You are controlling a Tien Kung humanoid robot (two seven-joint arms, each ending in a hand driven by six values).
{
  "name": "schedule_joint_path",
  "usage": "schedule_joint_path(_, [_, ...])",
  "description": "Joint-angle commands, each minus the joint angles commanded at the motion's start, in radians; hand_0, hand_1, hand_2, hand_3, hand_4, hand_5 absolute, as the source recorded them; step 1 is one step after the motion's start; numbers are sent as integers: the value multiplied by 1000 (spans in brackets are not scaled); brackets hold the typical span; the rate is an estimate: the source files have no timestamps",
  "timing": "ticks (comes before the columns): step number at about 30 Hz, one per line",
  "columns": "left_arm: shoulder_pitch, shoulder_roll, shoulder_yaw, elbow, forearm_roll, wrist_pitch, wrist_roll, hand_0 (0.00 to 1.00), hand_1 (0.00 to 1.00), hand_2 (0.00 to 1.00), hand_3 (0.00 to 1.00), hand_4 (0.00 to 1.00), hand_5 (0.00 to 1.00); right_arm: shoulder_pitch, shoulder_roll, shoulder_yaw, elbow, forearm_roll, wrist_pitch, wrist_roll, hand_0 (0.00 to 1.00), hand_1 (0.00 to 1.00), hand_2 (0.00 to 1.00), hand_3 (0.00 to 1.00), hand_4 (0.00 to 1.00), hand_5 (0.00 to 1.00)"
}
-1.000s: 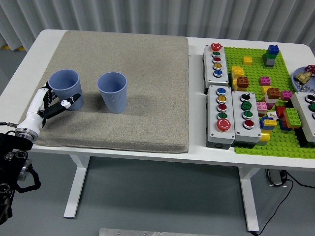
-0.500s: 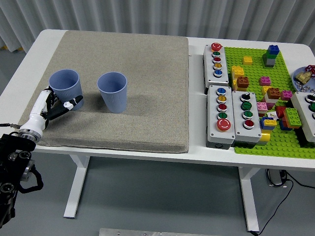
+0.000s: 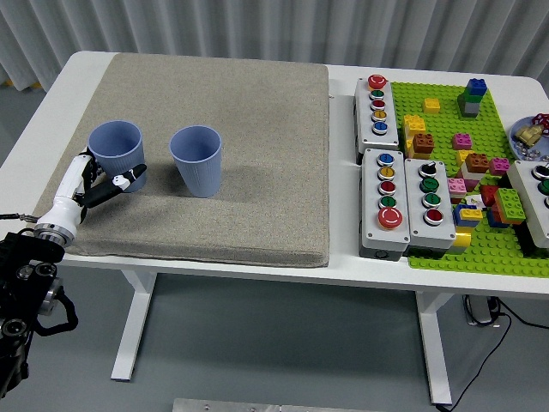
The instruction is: Pick cup pour cup place
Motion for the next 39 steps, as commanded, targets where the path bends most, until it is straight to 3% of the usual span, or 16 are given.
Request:
schedule_joint_path(17, [-14,-6,6,10,20,25,11,802,819,979,985,933,403,3,-1,0,0,3,0,0,738,696,738,599,144,218])
schedule_joint_path(18, [-16,-6,6,10,20,24,11,779,817,977,979,900,364,4,-1,-1,0,4,0,0,738,696,738,599,144,219])
schedule_joint_path(29, [-19,-8,7,9,20,32,13,778,814,978,977,886,362,4,-1,-1,0,3,0,0,739,696,738,599,144,218])
schedule_joint_path(30, [-20,-9,7,9,20,33,13,769,783,962,971,833,336,4,-1,-1,0,3,0,0,738,696,738,598,144,219])
schedule_joint_path(39, [-22,-11,9,11,20,42,15,753,737,924,963,813,348,5,-2,-2,0,5,1,0,739,697,739,598,144,218])
